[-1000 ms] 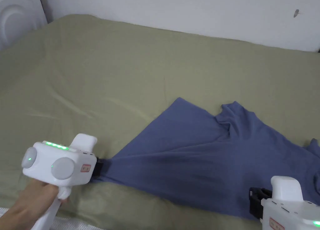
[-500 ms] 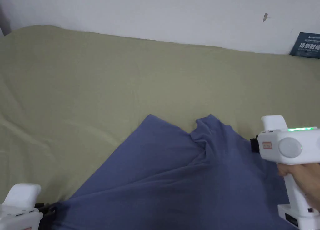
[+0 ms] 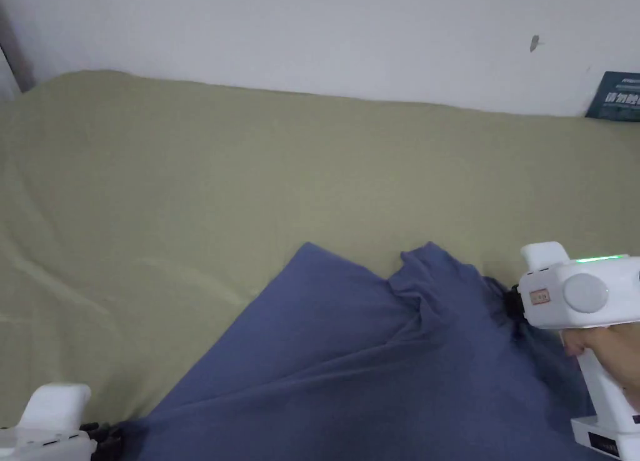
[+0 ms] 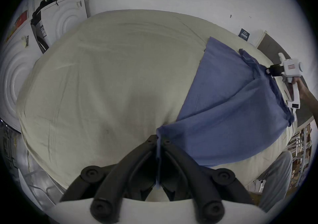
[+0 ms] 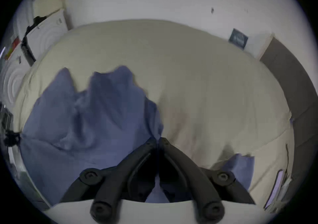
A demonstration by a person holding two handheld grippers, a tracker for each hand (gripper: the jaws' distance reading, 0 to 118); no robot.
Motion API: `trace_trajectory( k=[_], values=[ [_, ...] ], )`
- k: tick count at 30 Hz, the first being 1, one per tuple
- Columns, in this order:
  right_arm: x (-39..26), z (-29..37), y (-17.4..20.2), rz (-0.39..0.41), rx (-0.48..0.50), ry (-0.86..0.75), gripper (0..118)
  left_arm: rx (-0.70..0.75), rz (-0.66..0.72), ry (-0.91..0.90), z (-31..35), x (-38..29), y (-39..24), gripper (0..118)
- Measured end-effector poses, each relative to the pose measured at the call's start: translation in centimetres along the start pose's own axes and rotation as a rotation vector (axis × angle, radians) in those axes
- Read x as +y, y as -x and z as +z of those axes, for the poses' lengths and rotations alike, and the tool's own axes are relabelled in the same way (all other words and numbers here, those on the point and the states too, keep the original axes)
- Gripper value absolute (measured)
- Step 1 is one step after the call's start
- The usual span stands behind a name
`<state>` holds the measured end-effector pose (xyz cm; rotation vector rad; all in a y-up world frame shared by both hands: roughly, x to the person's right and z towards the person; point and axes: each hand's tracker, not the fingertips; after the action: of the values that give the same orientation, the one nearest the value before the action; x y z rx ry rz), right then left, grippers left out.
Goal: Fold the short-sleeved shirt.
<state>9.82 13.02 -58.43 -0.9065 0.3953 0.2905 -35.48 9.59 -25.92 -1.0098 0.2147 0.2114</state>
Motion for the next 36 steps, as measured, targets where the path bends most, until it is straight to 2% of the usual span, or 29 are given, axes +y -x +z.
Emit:
trace_trajectory(
  k=[1,4,7,14,17,20,27,36],
  values=[
    [0.1,1.7,0.1,0.004,0.021,-0.014,2,0.006,-0.005,-0.001,0.5,0.0,-0.1,2],
    [-0.3,6.9,0.0,0.043,-0.020,-0.126,2,0.015,0.005,-0.055,3.2,0.8,-0.6,2],
    [-0.7,13.0,-0.7,0.021,-0.040,-0.243,2,-0.028,0.019,-0.152,7.1,2.3,-1.0,2],
    [-1.0,29.3,-1.7,0.001,-0.126,-0.516,2,-0.012,-0.071,-0.375,17.0,8.7,-4.7,2],
    [-0.8,34.3,-2.1,0.008,-0.187,-0.601,2,-0.009,-0.101,-0.460,20.7,12.2,-6.4,2],
    [-0.1,37.9,-3.6,-0.029,-0.234,-0.675,2,0.013,-0.113,-0.531,24.2,15.8,-8.4,2],
    [2.4,42.0,-5.8,-0.072,-0.282,-0.735,2,0.102,-0.132,-0.635,29.1,22.6,-11.7,2],
    [9.5,42.1,-6.6,-0.095,-0.359,-0.770,2,0.216,-0.125,-0.665,29.9,28.4,-13.6,2]
  ],
)
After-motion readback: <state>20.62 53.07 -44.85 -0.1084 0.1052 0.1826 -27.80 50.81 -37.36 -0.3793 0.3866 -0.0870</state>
